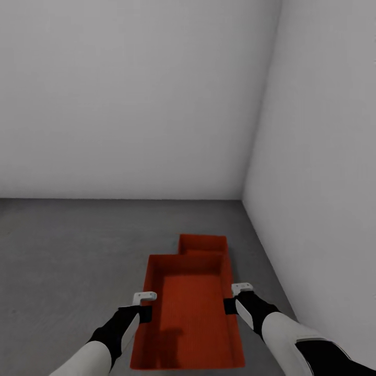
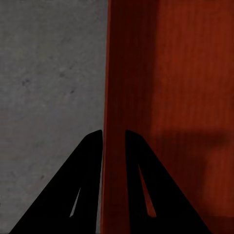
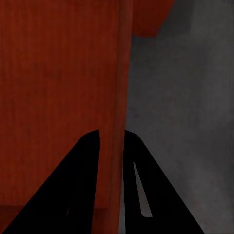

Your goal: Move the two storage containers from the living room to the garage. In the garage, place one container on the floor and stack the other container on top of it (either order is fine).

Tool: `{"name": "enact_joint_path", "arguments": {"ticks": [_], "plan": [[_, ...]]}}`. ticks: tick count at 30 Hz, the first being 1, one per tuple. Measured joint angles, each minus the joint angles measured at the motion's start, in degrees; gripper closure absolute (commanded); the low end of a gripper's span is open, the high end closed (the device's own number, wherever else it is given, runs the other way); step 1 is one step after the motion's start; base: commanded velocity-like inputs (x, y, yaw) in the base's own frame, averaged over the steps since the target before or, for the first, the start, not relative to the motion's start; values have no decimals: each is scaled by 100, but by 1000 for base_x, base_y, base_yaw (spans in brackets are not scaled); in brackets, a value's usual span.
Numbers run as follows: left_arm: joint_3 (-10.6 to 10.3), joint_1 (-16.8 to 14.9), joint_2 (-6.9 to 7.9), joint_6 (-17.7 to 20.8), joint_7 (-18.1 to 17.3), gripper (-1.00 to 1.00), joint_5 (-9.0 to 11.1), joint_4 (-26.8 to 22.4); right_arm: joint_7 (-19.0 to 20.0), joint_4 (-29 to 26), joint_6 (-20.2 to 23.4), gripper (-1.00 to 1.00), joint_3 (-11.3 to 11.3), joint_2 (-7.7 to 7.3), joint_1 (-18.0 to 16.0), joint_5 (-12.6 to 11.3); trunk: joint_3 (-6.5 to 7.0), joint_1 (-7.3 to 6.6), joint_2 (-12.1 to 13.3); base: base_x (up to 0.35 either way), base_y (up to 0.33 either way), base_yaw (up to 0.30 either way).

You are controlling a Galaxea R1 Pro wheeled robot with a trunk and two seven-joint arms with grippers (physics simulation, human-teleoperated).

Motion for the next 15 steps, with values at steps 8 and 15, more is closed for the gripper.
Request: {"name": "enact_joint_path", "arguments": {"ticks": [8,15], "plan": [[-4,-3,-5,1,8,100,4,2,10,-1,-1,100,0,-7,0,-3,0,2,0,45,35,-238],[-4,0,1,6,0,100,3,0,-1,8,-3,100,-2,0,-2,-2,0,1,0,38,-23,-77]]}}
